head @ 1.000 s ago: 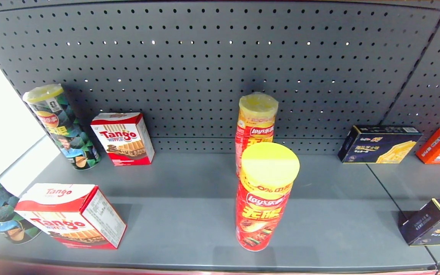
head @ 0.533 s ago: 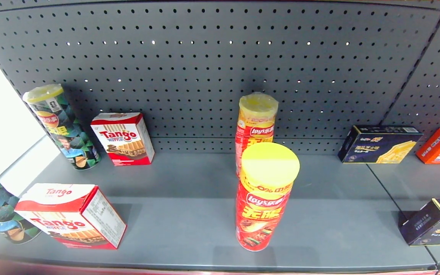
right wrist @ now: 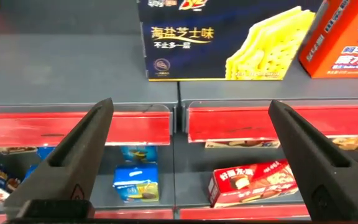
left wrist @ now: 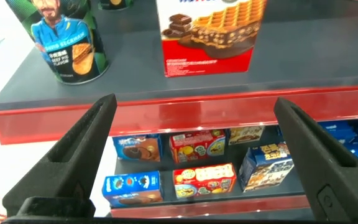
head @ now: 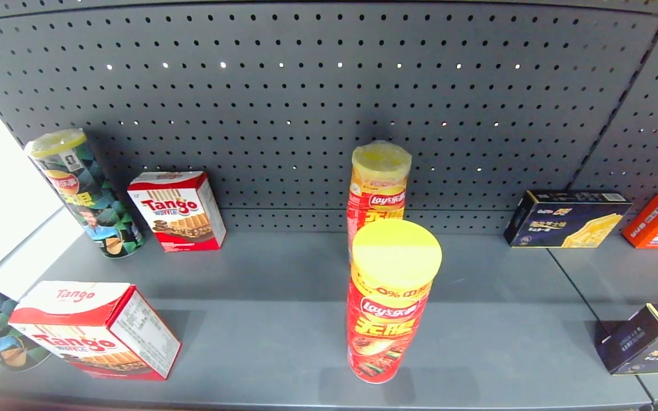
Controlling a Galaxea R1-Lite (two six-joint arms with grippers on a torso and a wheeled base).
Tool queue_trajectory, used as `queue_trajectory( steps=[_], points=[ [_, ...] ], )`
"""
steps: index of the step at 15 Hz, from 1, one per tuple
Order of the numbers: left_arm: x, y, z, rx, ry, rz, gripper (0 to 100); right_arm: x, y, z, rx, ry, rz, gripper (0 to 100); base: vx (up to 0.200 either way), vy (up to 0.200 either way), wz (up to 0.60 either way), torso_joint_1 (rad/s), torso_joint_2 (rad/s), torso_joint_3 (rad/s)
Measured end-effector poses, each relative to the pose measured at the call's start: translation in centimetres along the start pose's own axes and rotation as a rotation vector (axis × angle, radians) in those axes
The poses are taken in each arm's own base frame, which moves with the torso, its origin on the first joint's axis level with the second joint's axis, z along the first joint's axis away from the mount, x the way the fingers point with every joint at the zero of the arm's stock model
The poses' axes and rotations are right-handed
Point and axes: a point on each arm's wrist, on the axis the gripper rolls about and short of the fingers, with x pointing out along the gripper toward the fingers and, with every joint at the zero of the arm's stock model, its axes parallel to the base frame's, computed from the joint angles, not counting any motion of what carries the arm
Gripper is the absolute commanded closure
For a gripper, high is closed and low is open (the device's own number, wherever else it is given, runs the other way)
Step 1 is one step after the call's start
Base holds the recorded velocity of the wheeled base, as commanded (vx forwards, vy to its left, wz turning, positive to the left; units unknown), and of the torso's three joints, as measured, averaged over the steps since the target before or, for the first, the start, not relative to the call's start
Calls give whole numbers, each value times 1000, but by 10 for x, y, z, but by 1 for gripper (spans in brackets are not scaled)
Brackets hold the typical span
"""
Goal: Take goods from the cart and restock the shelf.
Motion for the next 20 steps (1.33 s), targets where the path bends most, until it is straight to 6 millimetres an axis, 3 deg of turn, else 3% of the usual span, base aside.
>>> queue_trajectory(
  steps=[5,7,20],
  points=[
    [0,0,0,1,-1,-2,0,0,0,0,0,-2,-1,0,-40,0,0,0,1,0],
    [0,0,0,4,0,-1,0,0,0,0,0,-1,0,0,0,-200,0,15,10,2],
    [0,0,0,-1,0,-2,0,0,0,0,1,-3,0,0,-31,0,0,0,0,1]
  ],
)
